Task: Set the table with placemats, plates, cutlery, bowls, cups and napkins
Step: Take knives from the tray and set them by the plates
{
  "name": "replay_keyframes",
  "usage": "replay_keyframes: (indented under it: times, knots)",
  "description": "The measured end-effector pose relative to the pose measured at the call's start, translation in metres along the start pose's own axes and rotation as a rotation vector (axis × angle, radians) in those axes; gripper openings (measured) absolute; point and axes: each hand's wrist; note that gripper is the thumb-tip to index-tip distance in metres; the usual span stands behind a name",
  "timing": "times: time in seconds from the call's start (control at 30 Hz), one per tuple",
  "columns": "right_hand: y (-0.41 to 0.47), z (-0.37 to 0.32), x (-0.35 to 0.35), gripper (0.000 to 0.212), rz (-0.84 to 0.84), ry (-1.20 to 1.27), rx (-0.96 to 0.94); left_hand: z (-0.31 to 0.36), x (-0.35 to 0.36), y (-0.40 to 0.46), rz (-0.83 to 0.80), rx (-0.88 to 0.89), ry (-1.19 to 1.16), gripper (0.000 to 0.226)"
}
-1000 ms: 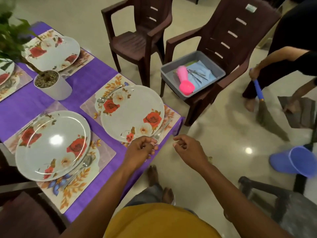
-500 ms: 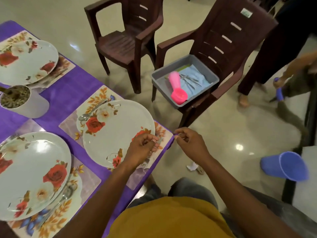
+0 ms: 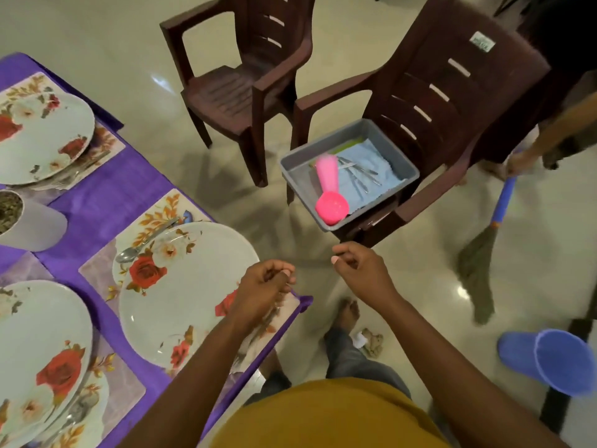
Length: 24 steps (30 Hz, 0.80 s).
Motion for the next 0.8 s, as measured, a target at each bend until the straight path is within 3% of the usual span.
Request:
replay_keyframes:
  times: [0.4,0.8]
  knots:
    - [0.118,0.019,-0.114,0.011,-0.138,-0.044,-0.069,0.091,0.106,0.086,0.083,-0.050,-0.123,0.017]
    - [0.214,0.016,-0.161,0.021,-0.128,-0.134,-0.045,0.139,0.144,0.171,0.037,-0.073,-0.113,0.019]
Point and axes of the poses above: each hand's wrist, its own y-axis towards the middle knuckle, its own x-axis out of the palm, z = x × y, and after that the axes turned 1 degree about y, right-handed
